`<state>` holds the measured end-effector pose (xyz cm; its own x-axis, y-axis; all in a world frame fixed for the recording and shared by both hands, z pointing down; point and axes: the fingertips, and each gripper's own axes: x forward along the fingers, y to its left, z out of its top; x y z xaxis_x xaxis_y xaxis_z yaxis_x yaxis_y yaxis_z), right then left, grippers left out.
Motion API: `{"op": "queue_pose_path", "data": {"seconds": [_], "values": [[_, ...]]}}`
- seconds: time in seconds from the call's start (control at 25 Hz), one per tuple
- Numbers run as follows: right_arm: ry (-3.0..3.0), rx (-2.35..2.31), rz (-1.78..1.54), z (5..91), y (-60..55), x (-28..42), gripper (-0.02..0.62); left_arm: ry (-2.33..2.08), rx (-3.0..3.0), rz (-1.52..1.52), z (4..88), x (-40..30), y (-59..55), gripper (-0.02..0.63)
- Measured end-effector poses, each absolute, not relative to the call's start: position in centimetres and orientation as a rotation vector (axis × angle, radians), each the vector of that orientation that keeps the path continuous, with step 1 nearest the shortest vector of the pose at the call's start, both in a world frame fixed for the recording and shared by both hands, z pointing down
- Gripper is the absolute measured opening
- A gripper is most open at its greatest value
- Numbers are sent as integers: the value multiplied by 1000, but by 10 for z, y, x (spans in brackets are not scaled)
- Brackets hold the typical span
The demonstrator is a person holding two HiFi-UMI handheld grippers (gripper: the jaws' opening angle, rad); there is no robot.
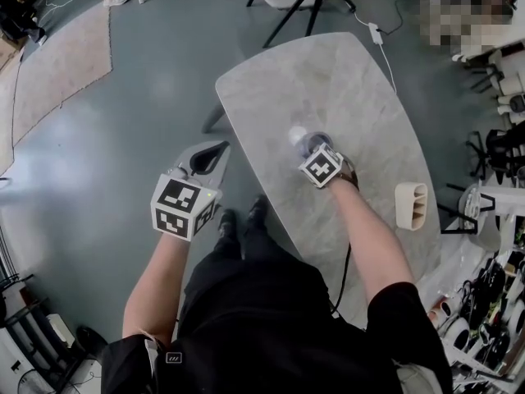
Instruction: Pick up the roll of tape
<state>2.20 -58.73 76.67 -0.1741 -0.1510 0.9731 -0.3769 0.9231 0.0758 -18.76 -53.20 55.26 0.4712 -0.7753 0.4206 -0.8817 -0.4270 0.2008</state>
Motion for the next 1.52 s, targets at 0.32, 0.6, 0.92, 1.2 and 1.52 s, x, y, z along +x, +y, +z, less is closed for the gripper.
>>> {"op": "queue_pose_path", "data": {"seconds": [0.32,0.6,0.92,1.2,1.52], "values": [[-1810,544,296,739,-554,38,49,-1387,2364,351,524,-197,-504,11],[-1892,737,281,676,-551,44,49,-1327,2449,324,497,-198,-498,11],[-2047,963,372,607,-531,59,48,-1235,2544,310,476,-171,-489,11],[-2191,1114,451,559,-517,82,48,-1203,2602,326,455,-145,-492,11],[-2395,1217,491,505,-492,146,48,-1129,2661,379,443,-47,-487,11]]}}
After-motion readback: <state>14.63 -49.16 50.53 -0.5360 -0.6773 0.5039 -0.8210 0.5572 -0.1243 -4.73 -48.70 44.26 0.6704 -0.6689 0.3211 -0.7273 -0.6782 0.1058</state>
